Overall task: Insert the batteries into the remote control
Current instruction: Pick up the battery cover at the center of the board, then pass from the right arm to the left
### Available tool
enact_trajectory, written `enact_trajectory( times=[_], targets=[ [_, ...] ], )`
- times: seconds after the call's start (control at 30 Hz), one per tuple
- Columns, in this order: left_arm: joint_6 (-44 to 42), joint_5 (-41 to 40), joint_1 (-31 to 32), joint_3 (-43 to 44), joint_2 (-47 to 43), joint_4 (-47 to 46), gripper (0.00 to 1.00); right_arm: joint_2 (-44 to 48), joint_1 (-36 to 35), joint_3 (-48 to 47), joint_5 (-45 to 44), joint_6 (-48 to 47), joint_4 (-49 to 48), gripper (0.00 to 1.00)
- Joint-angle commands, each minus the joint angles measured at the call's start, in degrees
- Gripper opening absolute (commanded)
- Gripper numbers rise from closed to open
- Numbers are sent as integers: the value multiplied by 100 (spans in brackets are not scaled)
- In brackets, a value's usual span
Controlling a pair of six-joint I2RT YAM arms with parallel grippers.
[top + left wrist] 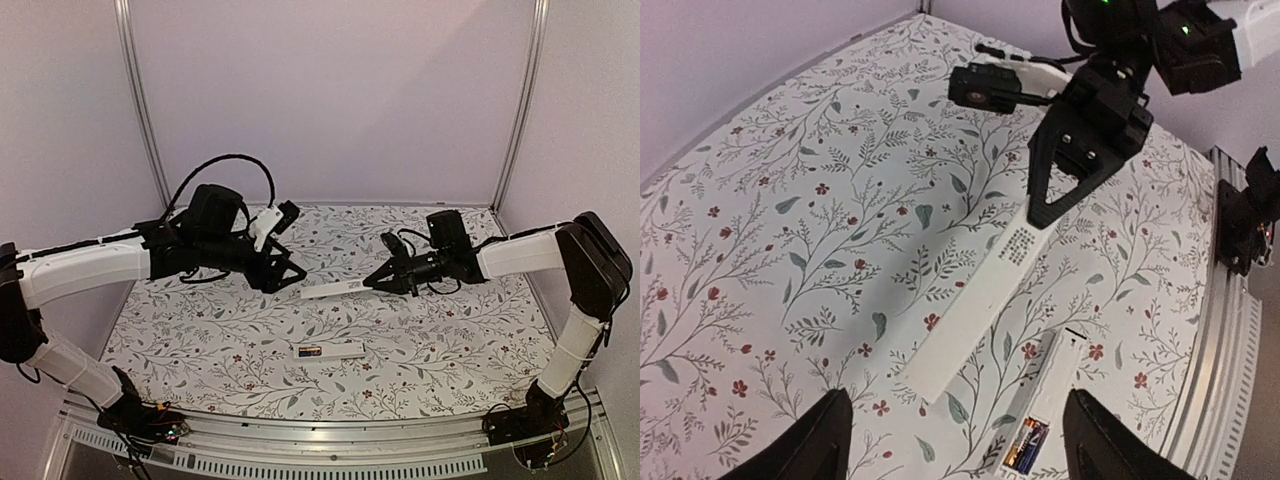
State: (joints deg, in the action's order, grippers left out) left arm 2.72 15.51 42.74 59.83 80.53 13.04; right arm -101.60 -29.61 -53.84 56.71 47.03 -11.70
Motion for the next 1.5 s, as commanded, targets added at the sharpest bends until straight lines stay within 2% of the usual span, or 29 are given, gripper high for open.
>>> enact_trajectory(
  times=[0.0, 0.33, 0.57, 0.73, 0.9, 1.13, 1.2, 1.27, 1.3, 1.37, 1.47],
  targets=[
    [-1763, -363, 548, -176, -32, 1053, 71, 264, -311, 95, 363, -185, -51, 0],
    [-2490, -439, 966, -213, 213, 1460, 64, 299, -902, -36, 395, -159, -60, 0],
    [-2626, -406, 1046, -297, 255, 1661, 53, 252, -986, -65, 420, -64, -153, 0],
    [-2729, -590, 1169, -384, 324, 1725, 49, 234, -987, -39, 470, 97, -350, 0],
    [-2801, -820, 1244, -377, 420, 1788, 39, 244, -994, 34, 516, 207, -489, 0],
    [-2807, -1113, 1261, -418, 323, 1768, 20, 247, -996, 126, 487, 137, -474, 0],
    [-2813, -1085, 1263, -448, 255, 1769, 16, 222, -1001, 150, 471, 95, -454, 9],
    [-2832, -1019, 1271, -491, 185, 1799, 15, 220, -998, 148, 381, -40, -283, 37],
    [-2845, -981, 1284, -520, 139, 1818, 14, 231, -995, 129, 243, -223, -58, 44],
    [-2860, -873, 1289, -601, 85, 1849, 13, 303, -996, 61, -155, -909, 688, 53],
    [-2846, -679, 1289, -696, 21, 1905, 11, 511, -995, 11, -1126, -2219, 1861, 60]
  ],
)
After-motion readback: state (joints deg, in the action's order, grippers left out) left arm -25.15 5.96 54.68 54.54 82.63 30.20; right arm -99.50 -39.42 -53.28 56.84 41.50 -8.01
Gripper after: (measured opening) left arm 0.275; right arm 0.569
